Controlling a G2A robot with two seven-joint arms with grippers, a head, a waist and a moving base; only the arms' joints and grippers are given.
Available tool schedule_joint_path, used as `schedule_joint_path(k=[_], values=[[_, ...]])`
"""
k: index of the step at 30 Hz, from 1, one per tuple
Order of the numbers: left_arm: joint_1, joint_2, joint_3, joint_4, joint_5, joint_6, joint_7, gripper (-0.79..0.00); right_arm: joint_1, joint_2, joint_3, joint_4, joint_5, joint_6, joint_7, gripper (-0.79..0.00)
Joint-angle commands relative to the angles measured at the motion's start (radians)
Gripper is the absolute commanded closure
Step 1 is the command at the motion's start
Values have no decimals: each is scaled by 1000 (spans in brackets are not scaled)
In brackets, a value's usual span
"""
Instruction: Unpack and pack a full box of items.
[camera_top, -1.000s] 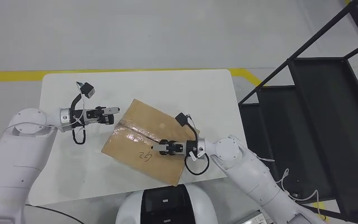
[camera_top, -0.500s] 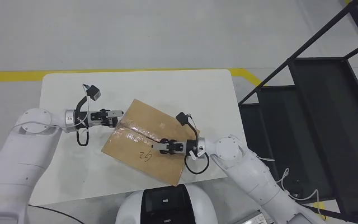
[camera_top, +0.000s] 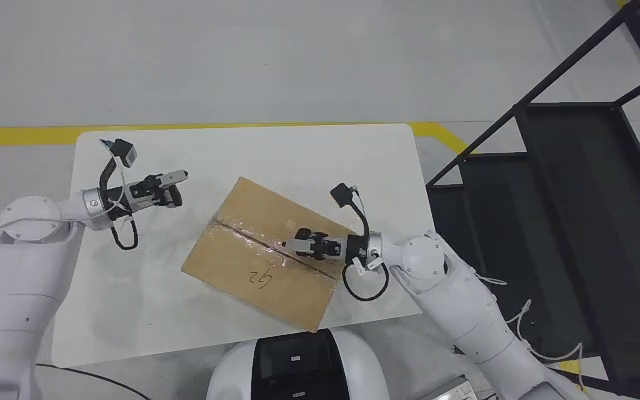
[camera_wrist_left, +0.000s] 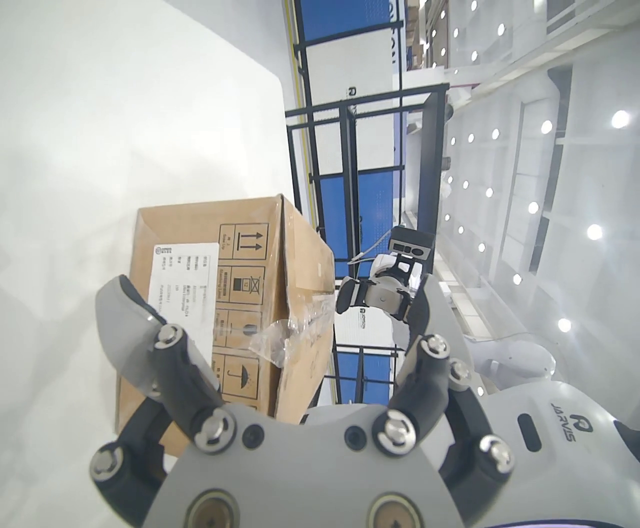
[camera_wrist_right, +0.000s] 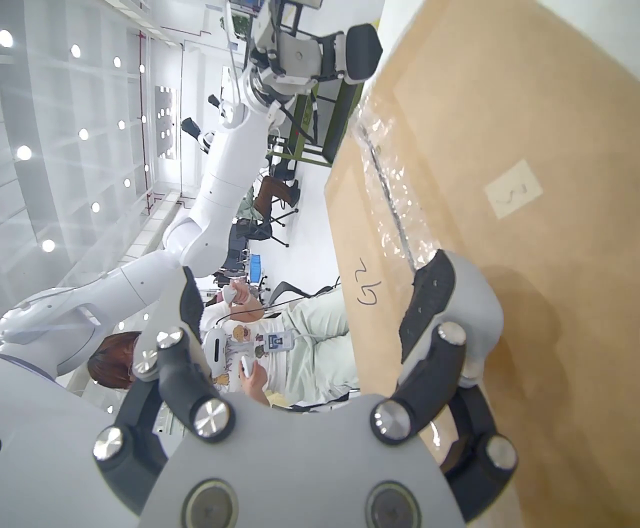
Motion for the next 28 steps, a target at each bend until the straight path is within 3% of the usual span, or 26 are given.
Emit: schedule_joint_path(k=[1, 6, 11, 28], values=[[14, 1, -17, -9, -22, -2, 47, -785, -16, 6, 47, -21, 1, -14, -32, -785], [45, -1, -39, -37, -35, 2, 156, -785, -78, 20, 163, -79, 3, -51, -121, -785], [54, -4, -36, -57, -31, 13, 180, -785, -120, 27, 221, -100, -3, -68, -176, -785], [54, -4, -36, -57, -31, 13, 180, -784, -120, 27, 221, -100, -3, -68, -176, -785]])
